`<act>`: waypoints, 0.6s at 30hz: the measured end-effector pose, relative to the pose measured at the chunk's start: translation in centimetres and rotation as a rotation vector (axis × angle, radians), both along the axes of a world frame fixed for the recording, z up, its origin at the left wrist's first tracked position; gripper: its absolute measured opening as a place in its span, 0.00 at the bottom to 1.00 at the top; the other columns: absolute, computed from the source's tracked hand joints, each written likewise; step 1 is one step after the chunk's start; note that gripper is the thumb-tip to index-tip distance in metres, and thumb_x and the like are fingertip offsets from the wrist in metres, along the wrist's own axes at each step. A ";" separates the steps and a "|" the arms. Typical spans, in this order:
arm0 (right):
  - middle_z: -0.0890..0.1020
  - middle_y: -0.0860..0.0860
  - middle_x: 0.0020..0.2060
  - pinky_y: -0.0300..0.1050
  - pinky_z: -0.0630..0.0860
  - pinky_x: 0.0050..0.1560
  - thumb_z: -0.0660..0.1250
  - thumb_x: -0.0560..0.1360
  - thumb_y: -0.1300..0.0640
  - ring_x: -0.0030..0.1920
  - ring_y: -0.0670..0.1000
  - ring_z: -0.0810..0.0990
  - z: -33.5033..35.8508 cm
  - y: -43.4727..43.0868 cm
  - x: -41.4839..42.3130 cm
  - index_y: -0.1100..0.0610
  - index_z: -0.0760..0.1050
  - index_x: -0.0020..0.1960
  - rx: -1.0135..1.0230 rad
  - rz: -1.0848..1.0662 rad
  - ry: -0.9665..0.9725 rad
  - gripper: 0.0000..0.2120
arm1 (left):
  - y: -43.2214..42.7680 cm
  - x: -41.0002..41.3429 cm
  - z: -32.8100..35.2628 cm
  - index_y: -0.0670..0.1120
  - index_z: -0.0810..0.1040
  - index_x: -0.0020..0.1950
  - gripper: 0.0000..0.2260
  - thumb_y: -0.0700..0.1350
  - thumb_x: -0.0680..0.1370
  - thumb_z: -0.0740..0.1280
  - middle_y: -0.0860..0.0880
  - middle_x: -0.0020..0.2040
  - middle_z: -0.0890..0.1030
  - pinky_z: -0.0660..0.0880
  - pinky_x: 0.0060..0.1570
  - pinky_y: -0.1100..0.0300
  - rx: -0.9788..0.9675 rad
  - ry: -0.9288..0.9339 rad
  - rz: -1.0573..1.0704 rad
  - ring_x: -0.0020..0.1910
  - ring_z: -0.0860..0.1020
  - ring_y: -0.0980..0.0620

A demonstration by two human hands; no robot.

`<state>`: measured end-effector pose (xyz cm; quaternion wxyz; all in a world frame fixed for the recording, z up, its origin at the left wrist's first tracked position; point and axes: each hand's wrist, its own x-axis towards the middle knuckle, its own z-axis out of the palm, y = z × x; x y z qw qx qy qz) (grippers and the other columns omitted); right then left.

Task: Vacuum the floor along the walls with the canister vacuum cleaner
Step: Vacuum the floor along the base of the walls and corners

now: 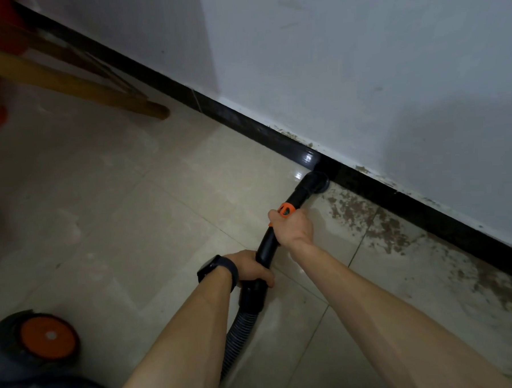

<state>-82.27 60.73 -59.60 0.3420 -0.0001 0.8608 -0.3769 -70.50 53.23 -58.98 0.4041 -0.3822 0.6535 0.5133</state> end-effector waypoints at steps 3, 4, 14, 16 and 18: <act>0.79 0.52 0.42 0.46 0.75 0.43 0.69 0.78 0.47 0.38 0.50 0.76 -0.2 1.2 0.0 0.60 0.70 0.56 -0.037 -0.058 -0.012 0.18 | 0.5 -0.4 0.2 0.45 0.82 0.55 0.27 0.50 0.57 0.79 0.45 0.51 0.85 0.81 0.53 0.46 -0.010 -0.007 -0.061 0.51 0.84 0.45; 0.78 0.51 0.40 0.48 0.76 0.45 0.69 0.78 0.47 0.37 0.49 0.76 -0.3 1.4 0.0 0.60 0.70 0.55 -0.044 -0.074 -0.015 0.17 | 0.5 -0.5 0.2 0.45 0.82 0.54 0.25 0.50 0.59 0.79 0.45 0.51 0.85 0.81 0.53 0.46 -0.025 -0.003 -0.079 0.51 0.84 0.44; 0.77 0.50 0.41 0.53 0.78 0.59 0.70 0.78 0.46 0.50 0.56 0.79 0.9 -2.0 0.9 0.57 0.68 0.52 -0.127 -0.092 -0.078 0.17 | -2.2 1.5 0.1 0.47 0.77 0.41 0.08 0.40 0.69 0.75 0.48 0.41 0.81 0.76 0.39 0.61 -0.162 0.129 0.053 0.39 0.79 0.49; 0.77 0.49 0.40 0.52 0.79 0.58 0.71 0.77 0.47 0.48 0.55 0.79 1.1 -3.0 1.6 0.57 0.69 0.52 -0.144 -0.076 -0.089 0.16 | -2.8 2.3 -0.1 0.46 0.78 0.40 0.08 0.37 0.69 0.75 0.47 0.40 0.81 0.77 0.38 0.60 -0.164 0.129 0.126 0.38 0.79 0.49; 0.81 0.52 0.44 0.53 0.79 0.57 0.71 0.76 0.46 0.49 0.56 0.81 1.2 -3.8 2.5 0.57 0.71 0.51 -0.142 -0.067 -0.101 0.16 | -3.3 3.0 -0.2 0.44 0.78 0.37 0.08 0.33 0.68 0.73 0.46 0.37 0.81 0.77 0.37 0.61 -0.170 0.135 0.197 0.37 0.79 0.48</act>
